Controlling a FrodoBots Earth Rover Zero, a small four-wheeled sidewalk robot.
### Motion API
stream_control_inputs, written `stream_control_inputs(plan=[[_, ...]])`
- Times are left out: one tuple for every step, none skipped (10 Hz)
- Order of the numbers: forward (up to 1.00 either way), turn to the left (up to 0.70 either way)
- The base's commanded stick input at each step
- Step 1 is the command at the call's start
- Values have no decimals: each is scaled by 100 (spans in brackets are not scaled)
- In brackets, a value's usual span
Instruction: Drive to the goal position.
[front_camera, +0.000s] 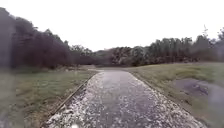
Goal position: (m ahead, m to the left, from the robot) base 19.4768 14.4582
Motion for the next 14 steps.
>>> stream_control_inputs(plan=[[100,0],[100,0],[100,0],[100,0],[100,0],[100,0],[100,0],[100,0],[100,0],[100,0],[100,0],[100,0],[100,0],[100,0]])
